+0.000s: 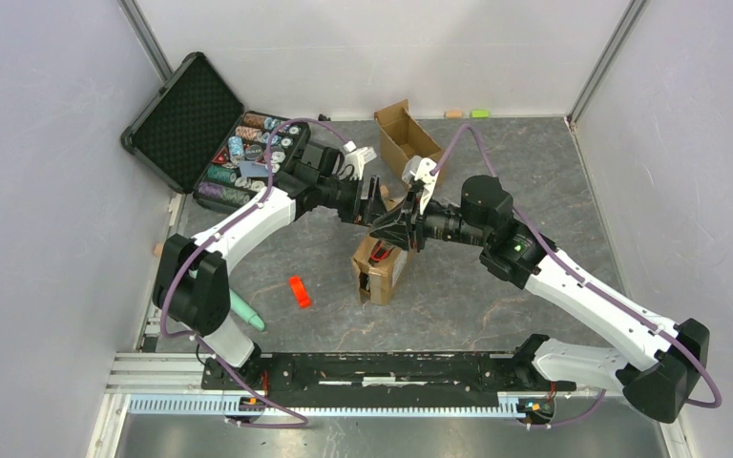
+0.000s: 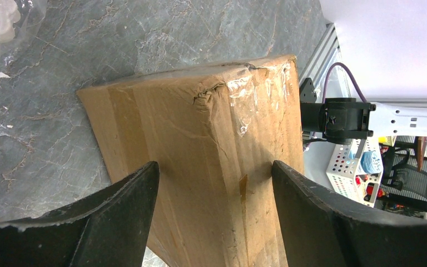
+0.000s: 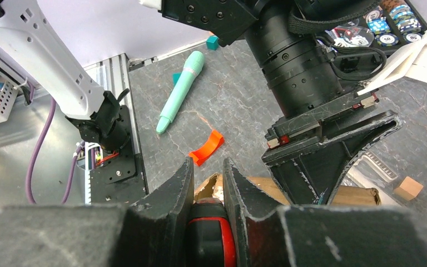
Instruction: Unpack the express box
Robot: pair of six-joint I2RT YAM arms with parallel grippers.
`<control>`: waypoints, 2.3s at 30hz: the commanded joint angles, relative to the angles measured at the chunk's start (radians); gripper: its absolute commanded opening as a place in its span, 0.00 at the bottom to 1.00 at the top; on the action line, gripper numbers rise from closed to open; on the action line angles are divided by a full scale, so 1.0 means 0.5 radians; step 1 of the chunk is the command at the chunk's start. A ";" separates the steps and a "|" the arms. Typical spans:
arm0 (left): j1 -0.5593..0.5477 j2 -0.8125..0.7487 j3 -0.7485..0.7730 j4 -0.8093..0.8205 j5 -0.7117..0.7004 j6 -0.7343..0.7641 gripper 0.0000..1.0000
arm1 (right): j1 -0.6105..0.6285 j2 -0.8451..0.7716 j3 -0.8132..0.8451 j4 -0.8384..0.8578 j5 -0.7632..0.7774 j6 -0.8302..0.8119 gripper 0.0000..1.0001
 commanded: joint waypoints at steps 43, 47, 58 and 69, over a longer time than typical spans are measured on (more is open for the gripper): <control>0.008 0.101 0.095 0.001 0.030 0.063 0.79 | 0.042 0.067 -0.086 -0.142 0.017 0.023 0.00; 0.008 0.110 0.098 0.004 0.030 0.060 0.79 | 0.046 0.090 -0.122 -0.175 0.023 0.049 0.00; 0.010 0.146 0.100 0.016 0.029 0.045 0.79 | 0.068 0.129 -0.166 -0.243 0.061 0.086 0.00; 0.008 0.178 0.094 0.025 0.016 0.035 0.79 | 0.108 0.113 -0.205 -0.263 0.224 0.099 0.00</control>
